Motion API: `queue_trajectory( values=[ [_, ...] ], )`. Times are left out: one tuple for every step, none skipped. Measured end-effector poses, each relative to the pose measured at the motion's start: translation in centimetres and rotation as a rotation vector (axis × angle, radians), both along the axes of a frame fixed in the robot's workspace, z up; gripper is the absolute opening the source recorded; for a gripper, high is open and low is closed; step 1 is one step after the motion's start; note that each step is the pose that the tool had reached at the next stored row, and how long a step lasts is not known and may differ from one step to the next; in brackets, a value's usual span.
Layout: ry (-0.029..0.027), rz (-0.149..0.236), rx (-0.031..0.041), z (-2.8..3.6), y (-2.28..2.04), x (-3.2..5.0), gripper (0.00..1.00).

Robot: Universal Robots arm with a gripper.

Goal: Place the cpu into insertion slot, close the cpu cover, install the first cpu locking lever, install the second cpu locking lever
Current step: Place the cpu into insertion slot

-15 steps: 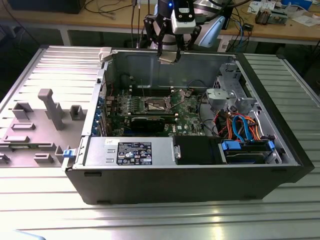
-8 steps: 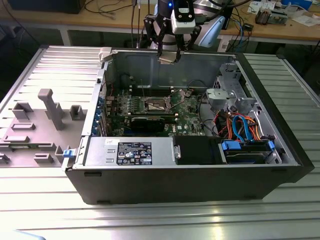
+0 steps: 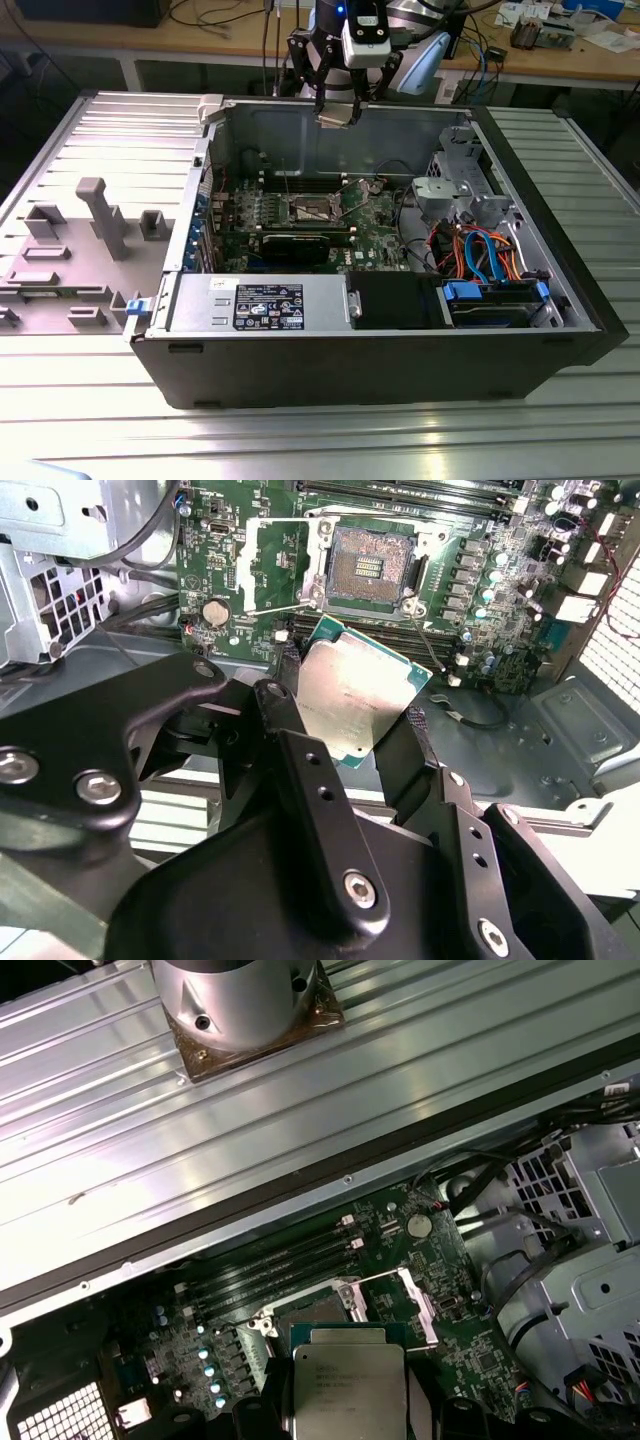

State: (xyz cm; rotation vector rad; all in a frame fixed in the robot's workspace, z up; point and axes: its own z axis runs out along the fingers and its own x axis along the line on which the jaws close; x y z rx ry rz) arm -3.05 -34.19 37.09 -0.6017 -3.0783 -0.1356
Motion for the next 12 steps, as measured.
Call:
queue_trajectory(
  values=[
    [0.0001, -0.002, 0.0, 0.0, 0.0, 0.0, 0.55],
    [0.0001, -0.008, 0.0, 0.0, 0.0, 0.0, 0.55],
    [0.0001, -0.012, 0.0001, -0.01, 0.0, 0.0, 0.55],
    [0.0001, -0.018, 0.0, -0.01, 0.0, 0.0, 0.55],
    [0.0001, -0.026, 0.0, -0.02, 0.0, 0.0, 0.55],
    [0.0001, -0.033, 0.0, -0.02, 0.0, 0.0, 0.55],
    [0.0001, -0.042, -0.0001, -0.03, 0.0, 0.0, 0.55],
    [0.0001, -0.049, 0.0, -0.03, 0.0, 0.0, 0.55],
    [0.0001, -0.059, 0.0, -0.04, 0.0, 0.0, 0.55],
    [0.0001, -0.066, 0.0, -0.04, 0.0, 0.0, 0.55],
    [0.0001, -0.073, 0.0, -0.04, 0.0, -0.02, 0.55],
    [0.0001, -0.075, 0.0, -0.04, 0.0, -0.02, 0.55]
  ],
)
